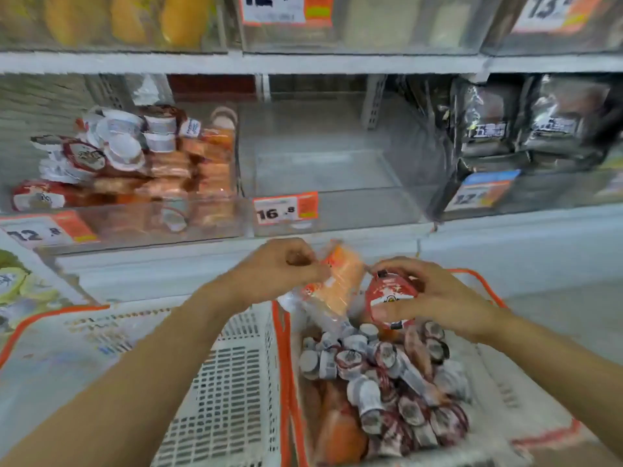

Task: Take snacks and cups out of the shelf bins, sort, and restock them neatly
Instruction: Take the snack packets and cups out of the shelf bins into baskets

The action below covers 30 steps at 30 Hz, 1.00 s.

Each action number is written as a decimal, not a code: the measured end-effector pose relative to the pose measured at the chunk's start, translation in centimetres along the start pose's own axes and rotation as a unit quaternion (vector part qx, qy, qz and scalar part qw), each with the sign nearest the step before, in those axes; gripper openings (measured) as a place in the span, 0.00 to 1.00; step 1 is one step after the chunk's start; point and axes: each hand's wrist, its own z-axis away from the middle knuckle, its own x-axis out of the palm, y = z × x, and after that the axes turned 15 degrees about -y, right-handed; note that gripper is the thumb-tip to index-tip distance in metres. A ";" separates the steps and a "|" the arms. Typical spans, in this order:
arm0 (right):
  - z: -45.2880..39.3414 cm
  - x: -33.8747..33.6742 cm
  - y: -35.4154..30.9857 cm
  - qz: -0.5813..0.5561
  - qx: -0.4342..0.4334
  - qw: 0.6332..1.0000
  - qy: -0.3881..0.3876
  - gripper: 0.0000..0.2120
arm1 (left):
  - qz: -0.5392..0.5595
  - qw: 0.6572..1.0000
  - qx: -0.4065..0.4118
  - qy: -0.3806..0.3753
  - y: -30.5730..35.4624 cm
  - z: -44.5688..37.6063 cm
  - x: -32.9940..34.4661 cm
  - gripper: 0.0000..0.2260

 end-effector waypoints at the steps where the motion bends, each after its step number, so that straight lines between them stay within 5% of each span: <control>1: 1.1 0.2 2.0 0.007 0.039 0.999 -0.009 0.27 | 0.001 0.999 -0.032 -0.018 -1.5 -1.3 2.5 0.20; 6: 3.7 0.2 11.9 0.099 0.167 0.980 0.052 0.26 | 0.067 0.986 -0.150 -0.021 -7.2 -5.6 12.4 0.16; 9: 4.0 0.3 13.6 0.105 0.142 0.984 0.033 0.26 | 0.070 0.987 -0.143 -0.015 -7.8 -6.3 15.6 0.14; 12: 3.5 -0.5 14.4 0.167 0.115 0.979 -0.017 0.28 | 0.018 0.990 -0.108 -0.085 -7.8 -6.6 16.5 0.12; 14: 2.8 -1.3 15.0 0.218 0.113 0.968 -0.043 0.33 | -0.064 0.984 -0.116 -0.116 -7.8 -6.8 15.4 0.18; 19: 0.4 -2.1 11.5 0.249 0.015 0.968 -0.011 0.14 | -0.152 0.974 -0.119 -0.122 -3.9 -6.3 8.9 0.12; 24: -0.7 -1.8 5.2 0.187 -0.078 0.978 0.052 0.10 | -0.189 0.973 -0.080 -0.105 1.2 -3.2 1.7 0.08; 27: -1.6 -1.3 -0.2 0.172 -0.162 0.968 0.087 0.09 | -0.176 0.981 -0.066 -0.053 2.5 -0.6 -2.8 0.06; 30: -4.5 -0.1 -6.2 0.161 -0.222 0.959 0.071 0.10 | -0.148 0.983 -0.037 0.098 2.5 1.5 -7.7 0.07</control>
